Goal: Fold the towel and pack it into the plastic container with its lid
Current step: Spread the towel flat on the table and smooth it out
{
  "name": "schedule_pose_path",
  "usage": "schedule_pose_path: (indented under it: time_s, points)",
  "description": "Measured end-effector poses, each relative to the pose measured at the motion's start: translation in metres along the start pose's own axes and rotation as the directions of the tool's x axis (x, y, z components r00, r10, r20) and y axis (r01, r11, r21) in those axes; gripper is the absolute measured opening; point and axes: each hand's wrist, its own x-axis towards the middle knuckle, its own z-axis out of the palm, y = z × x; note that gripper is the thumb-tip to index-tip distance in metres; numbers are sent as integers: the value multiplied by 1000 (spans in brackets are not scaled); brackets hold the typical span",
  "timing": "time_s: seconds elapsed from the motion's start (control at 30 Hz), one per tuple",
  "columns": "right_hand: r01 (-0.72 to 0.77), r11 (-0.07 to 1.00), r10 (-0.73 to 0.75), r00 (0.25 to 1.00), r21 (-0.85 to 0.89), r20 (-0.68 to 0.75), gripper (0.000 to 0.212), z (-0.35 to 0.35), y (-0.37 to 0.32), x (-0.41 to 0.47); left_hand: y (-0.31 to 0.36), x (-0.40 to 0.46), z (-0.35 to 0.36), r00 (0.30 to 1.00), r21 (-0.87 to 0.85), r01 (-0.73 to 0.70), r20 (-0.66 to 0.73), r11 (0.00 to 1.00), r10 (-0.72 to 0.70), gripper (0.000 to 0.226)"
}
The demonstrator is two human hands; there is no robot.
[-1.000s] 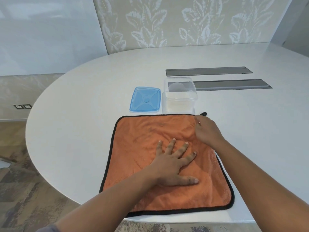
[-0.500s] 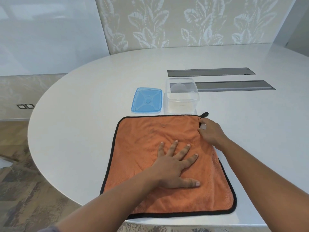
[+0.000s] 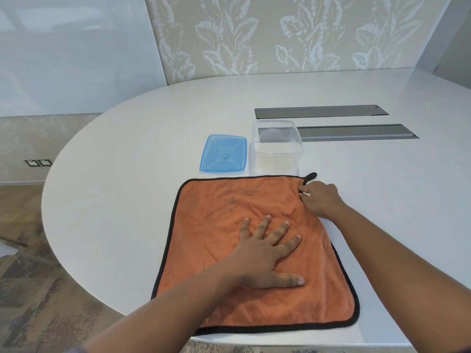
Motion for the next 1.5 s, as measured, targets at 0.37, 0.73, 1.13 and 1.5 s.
schedule_pose_path:
  time_s: [0.37, 0.73, 1.13, 1.5]
  points:
    - [-74, 996, 75, 997, -39, 15, 41, -15, 2, -8, 0, 0, 0, 1000, 1, 0, 6, 1000, 0, 95]
    - [-6, 967, 55, 981, 253, -187, 22, -1, -10, -13, -1, 0, 0, 1000, -5, -5, 6, 1000, 5, 95]
    - [-108, 971, 83, 989, -216, -119, 77, 33, -5, -36, 1, -1, 3, 999, -3, -41, 26, 999, 41, 99]
    - [191, 967, -203, 978, -171, -57, 80, 47, -14, -33, -70, 6, -24, 856, -183, 268, -405, 946, -321, 62]
